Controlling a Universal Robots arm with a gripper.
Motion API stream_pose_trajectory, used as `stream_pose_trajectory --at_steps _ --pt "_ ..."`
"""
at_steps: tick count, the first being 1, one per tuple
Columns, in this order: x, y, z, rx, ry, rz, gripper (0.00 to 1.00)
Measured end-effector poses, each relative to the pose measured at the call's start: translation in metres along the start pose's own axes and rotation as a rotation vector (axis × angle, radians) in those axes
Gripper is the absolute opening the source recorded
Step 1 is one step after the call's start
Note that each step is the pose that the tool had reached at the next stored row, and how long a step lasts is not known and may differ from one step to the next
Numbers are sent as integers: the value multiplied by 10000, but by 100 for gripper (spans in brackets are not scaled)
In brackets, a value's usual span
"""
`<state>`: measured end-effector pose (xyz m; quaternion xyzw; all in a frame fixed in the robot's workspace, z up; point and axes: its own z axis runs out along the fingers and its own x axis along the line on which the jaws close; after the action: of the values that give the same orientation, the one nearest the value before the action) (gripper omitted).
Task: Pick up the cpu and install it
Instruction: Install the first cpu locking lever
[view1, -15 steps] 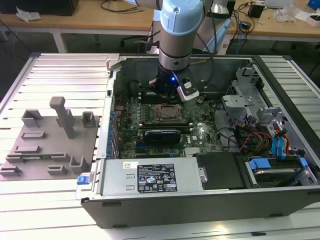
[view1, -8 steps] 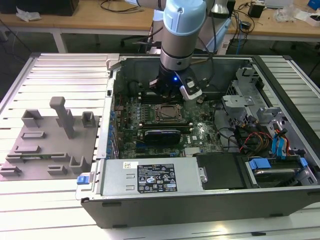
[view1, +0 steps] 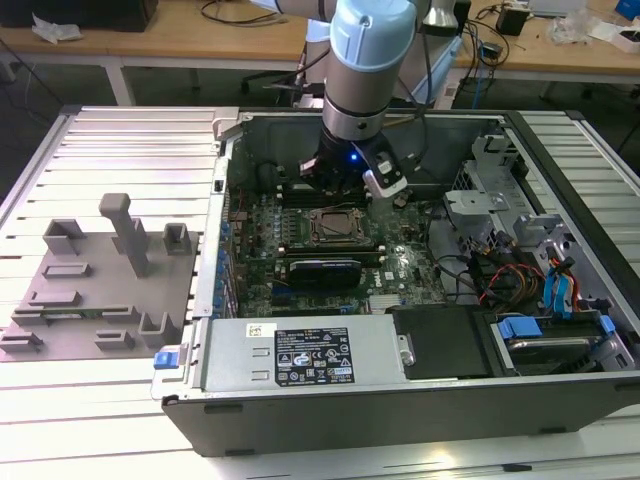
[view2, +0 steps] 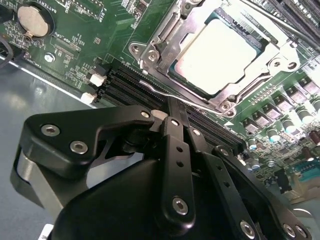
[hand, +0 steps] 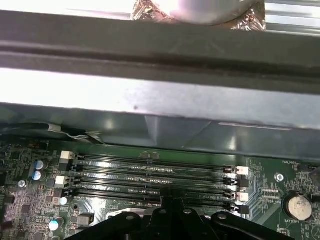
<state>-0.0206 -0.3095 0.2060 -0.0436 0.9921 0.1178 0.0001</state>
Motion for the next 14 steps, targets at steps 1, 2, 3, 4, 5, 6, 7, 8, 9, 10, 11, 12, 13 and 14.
stream_pose_trajectory --at_steps 1,2,3,4,5,6,7,8,9,10,11,12,13,14 --pt "0 -1 3 1 18 -75 11" --pt "-6 -3 6 3 55 -218 11" --pt "-20 -5 7 1 69 -282 11" --pt "-25 -5 7 0 74 -301 11" --pt "-27 -5 8 0 74 -308 11" --pt "-27 -5 7 0 76 -310 11" --pt "-27 -5 7 0 76 -311 11" --pt "-28 -4 4 0 76 -313 11" --pt "-29 -2 -5 0 77 -318 11" --pt "-30 1 -16 -1 77 -321 11" --pt "-30 3 -25 -1 78 -323 11" --pt "-31 9 -49 0 79 -327 11" --pt "-31 14 -71 0 81 -332 11" --pt "-32 18 -89 -1 82 -336 11"
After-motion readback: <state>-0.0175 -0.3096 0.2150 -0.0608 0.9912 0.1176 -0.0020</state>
